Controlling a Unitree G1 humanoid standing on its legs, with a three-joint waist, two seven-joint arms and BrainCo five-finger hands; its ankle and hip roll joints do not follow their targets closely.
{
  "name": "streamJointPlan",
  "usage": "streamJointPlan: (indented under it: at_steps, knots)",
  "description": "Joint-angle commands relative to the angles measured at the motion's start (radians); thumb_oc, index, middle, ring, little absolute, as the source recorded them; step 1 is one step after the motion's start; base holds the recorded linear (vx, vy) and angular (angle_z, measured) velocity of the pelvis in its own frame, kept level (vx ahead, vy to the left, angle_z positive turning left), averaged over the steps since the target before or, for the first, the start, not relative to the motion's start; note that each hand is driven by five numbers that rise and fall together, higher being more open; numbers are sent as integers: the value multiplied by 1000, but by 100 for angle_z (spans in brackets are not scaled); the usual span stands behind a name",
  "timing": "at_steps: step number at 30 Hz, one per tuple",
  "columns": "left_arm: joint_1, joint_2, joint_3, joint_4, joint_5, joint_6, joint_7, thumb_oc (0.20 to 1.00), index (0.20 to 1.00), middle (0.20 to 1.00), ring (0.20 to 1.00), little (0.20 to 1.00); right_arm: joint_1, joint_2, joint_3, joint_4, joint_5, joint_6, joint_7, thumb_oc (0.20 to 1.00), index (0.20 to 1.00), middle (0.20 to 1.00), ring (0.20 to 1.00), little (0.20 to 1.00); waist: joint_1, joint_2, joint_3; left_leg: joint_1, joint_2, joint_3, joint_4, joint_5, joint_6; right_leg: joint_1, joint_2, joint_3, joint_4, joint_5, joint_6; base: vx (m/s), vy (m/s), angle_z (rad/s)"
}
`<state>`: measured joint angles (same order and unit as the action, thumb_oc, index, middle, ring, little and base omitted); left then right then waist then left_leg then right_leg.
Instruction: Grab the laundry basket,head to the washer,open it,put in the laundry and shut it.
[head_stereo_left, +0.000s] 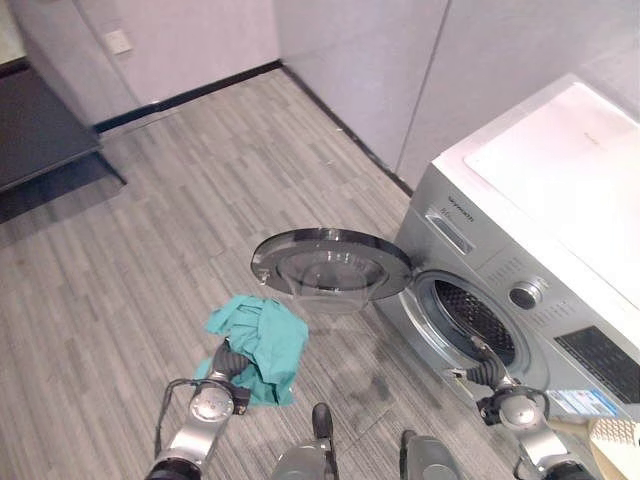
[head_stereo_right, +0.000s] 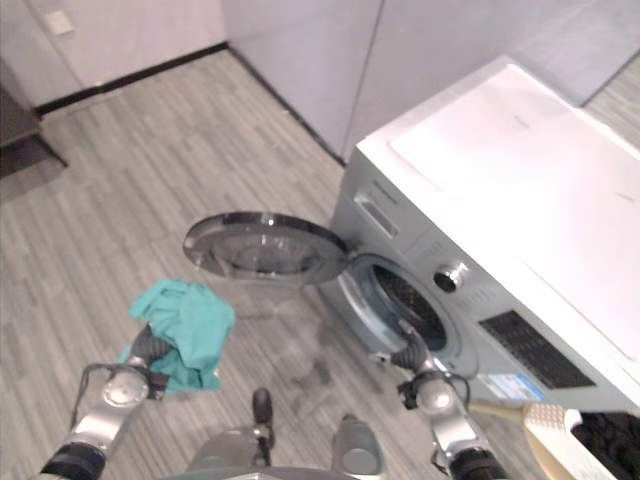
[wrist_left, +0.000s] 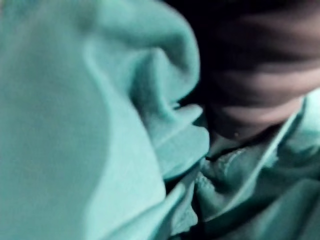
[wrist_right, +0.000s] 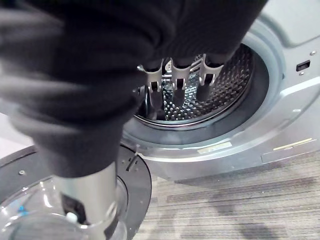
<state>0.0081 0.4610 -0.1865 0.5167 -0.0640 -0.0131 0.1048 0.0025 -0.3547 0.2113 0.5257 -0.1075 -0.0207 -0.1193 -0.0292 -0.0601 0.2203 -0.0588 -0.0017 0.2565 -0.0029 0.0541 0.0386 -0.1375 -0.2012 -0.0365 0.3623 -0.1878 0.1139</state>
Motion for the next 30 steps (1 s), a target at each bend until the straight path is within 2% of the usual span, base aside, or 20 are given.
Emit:
streamJointPlan:
  at_steps: [1, 2, 3, 4, 5, 9, 11, 12, 13, 14, 15, 16, 18, 19, 23, 26, 27, 30]
  knots:
    - [34, 4, 37, -71, 17, -59, 15, 200, 200, 200, 200, 200, -45, -36, 12, 1, 4, -29, -9, 1000, 1000, 1000, 1000, 1000, 20, -32, -39, -74, 104, 38, 113, -117, -49, 23, 46, -155, -133, 98, -6, 146, 100, -120]
    - [30, 7, 32, -63, 16, -59, 11, 200, 200, 200, 200, 200, -48, -35, 25, 3, 1, -28, -5, 1000, 1000, 1000, 1000, 1000, 21, -30, -39, -34, 106, 59, 93, -138, -62, 22, 51, -208, -142, 77, -6, 127, 43, -112]
    - [27, 11, 37, -67, 13, -61, 9, 200, 200, 200, 200, 200, -59, -38, 34, 0, -3, -27, 1, 1000, 1000, 1000, 1000, 1000, 30, -27, -36, -9, 120, 101, 80, -134, -67, 14, 32, -302, -139, 83, -8, 157, -41, -145]
    - [35, 3, 31, -66, 28, -57, 3, 200, 200, 200, 200, 200, -48, -40, 39, -11, -11, -25, 5, 1000, 1000, 1000, 1000, 1000, 24, -27, -43, 15, 123, 139, 70, -138, -68, 18, 27, -355, -153, 86, -17, 92, -112, -150]
    - [33, -2, 25, -60, 33, -58, -1, 200, 200, 200, 200, 200, -39, -41, 36, -12, -11, -25, 5, 1000, 1000, 1000, 1000, 1000, 8, -27, -43, 25, 123, 146, 72, -140, -69, 8, 39, -318, -148, 88, -14, 90, -109, -170]
    - [38, -22, 15, -50, 37, -63, -17, 200, 200, 200, 200, 200, -11, -42, 21, -2, -3, -23, 9, 1000, 1000, 1000, 1000, 1000, -17, -19, -50, 58, 131, 188, 86, -156, -79, 28, 62, -283, -207, 96, -15, 103, -129, -53]
    - [46, -33, 2, -57, 36, -59, -33, 200, 200, 200, 200, 200, 20, -43, 6, -3, 6, -22, 9, 1000, 1000, 1000, 1000, 1000, -39, -16, -53, 53, 162, 198, 147, -160, -98, 54, 87, -249, -248, 92, -31, 112, -204, -60]
    - [47, -39, -6, -64, 30, -55, -42, 200, 200, 200, 200, 200, 35, -54, -3, -4, 13, -17, 8, 1000, 1000, 1000, 1000, 1000, -52, -17, -42, 34, 206, 201, 258, -149, -113, 74, 110, -218, -272, 93, -53, 93, -193, -31]
    - [46, -40, -7, -64, 30, -55, -42, 200, 200, 200, 200, 200, 35, -54, -4, -4, 13, -17, 8, 1000, 1000, 1000, 1000, 1000, -52, -17, -42, 33, 207, 201, 259, -150, -113, 74, 111, -218, -273, 93, -53, 81, -154, -34]
    - [44, -42, -14, -65, 27, -55, -41, 200, 200, 200, 200, 200, 34, -61, -2, -1, 14, -16, 4, 1000, 1000, 1000, 1000, 1000, -53, -17, -34, 22, 212, 171, 309, -133, -116, 83, 124, -195, -278, 90, -64, 84, -53, -42]
    - [39, -54, -26, -56, 10, -58, -38, 200, 200, 200, 200, 200, 29, -70, -2, 14, 20, -13, -1, 1000, 1000, 1000, 1000, 1000, -45, -13, -24, -8, 197, 84, 359, -126, -118, 104, 147, -154, -294, 79, -77, 34, -63, -58]
    - [31, -59, -35, -53, 2, -57, -33, 200, 200, 200, 200, 200, 23, -71, -2, 20, 25, -15, -6, 1000, 1000, 1000, 1000, 1000, -37, -21, -19, -44, 167, 43, 354, -118, -100, 99, 146, -139, -298, 91, -84, 34, -26, -57]
    - [19, -68, -49, -45, -3, -58, -25, 200, 200, 200, 200, 200, 17, -69, -3, 32, 31, -18, -10, 1000, 1000, 1000, 1000, 1000, -23, -26, -12, -88, 116, -47, 309, -154, -92, 106, 145, -105, -296, 85, -74, 19, 20, -124]
    - [19, -68, -49, -45, -3, -58, -25, 200, 200, 200, 200, 200, 17, -69, -3, 32, 31, -18, -10, 1000, 1000, 1000, 1000, 1000, -23, -26, -12, -88, 116, -47, 309, -154, -92, 106, 145, -105, -296, 85, -74, 53, 48, -138]
    - [-3, -66, -55, -34, -9, -65, 10, 200, 200, 200, 200, 200, -3, -74, 1, 60, 41, -27, -32, 1000, 1000, 1000, 1000, 1000, 9, -15, 14, -147, 60, -211, 207, -97, -112, 104, 172, -34, -266, 70, -64, 81, 94, -50]
    - [-11, -65, -54, -27, -6, -65, 13, 200, 200, 200, 200, 200, -2, -64, -2, 77, 45, -31, -32, 1000, 1000, 1000, 1000, 1000, 3, -9, 8, -126, 60, -205, 174, -104, -99, 87, 174, -11, -242, 57, -57, 56, 188, -51]
    - [-22, -56, -57, -34, -13, -67, 22, 200, 200, 200, 200, 200, -15, -62, 5, 75, 50, -29, -36, 1000, 1000, 1000, 1000, 1000, -4, -10, 30, -150, 54, -194, 199, -115, -83, 36, 168, 15, -191, 54, -55, -50, 142, -46]
    - [-49, -39, -55, -39, -16, -73, 38, 200, 200, 200, 200, 200, -37, -61, 16, 64, 60, -28, -40, 1000, 1000, 1000, 1000, 1000, -3, -12, 60, -189, 58, -158, 232, -130, -65, -51, 166, 49, -113, 55, -54, -151, 172, -58]
